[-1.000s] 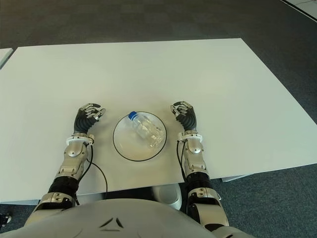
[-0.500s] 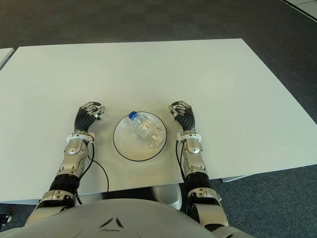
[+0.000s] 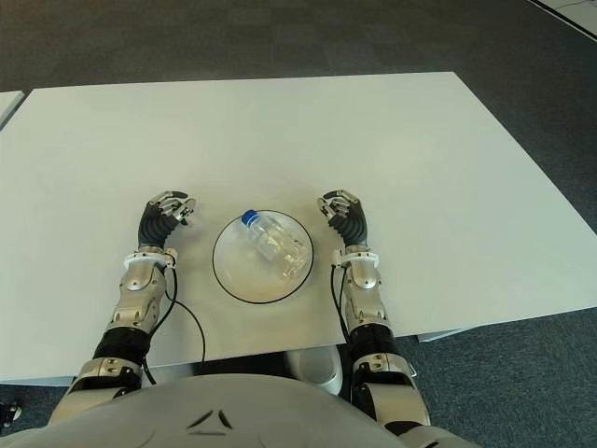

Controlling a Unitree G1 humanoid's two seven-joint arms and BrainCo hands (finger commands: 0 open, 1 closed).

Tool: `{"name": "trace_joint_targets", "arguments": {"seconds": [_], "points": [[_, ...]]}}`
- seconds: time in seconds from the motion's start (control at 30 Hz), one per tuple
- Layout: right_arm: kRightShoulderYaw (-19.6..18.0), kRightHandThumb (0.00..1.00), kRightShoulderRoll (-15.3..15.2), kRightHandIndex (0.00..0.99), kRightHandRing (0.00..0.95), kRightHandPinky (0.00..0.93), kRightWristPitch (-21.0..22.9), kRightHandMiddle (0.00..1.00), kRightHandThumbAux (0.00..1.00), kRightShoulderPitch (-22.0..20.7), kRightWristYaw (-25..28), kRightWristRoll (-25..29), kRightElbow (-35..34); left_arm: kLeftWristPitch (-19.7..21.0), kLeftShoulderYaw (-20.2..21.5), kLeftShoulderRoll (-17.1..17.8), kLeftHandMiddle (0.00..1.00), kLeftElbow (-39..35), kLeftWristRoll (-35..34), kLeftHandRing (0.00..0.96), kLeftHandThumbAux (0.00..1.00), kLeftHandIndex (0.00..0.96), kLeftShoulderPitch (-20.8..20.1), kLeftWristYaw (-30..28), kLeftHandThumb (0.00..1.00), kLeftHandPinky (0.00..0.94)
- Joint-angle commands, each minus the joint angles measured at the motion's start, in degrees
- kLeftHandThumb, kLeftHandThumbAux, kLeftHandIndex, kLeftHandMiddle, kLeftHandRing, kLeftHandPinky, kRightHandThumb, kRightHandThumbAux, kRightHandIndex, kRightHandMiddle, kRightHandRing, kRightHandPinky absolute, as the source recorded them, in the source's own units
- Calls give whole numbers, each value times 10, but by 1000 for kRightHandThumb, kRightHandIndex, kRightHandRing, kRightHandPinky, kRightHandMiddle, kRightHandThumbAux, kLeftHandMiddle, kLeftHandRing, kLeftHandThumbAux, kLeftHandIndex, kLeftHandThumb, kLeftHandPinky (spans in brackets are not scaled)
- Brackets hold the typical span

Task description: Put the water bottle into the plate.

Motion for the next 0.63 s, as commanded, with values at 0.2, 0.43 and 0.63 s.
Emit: {"name": "trace_joint_targets", "arguments": {"seconds": [0.2,0.43,0.63], "points": [[-1,704,2,439,763,744,6,775,729,1,0,3,2,5,-3,-3,688,4,2,672,713,436,4,-3,709,651],[-1,705,0,439,760,739,9,773,728,0,-3,1,3,5,-2,-6,688,-3,-1,668,714,436,7,-5,708,651],[0,704,-2,439,752,731,12,765,729,-1,-5,-2,3,7,-4,-8,688,-8,3,671,714,435,8,-1,708,655]]}}
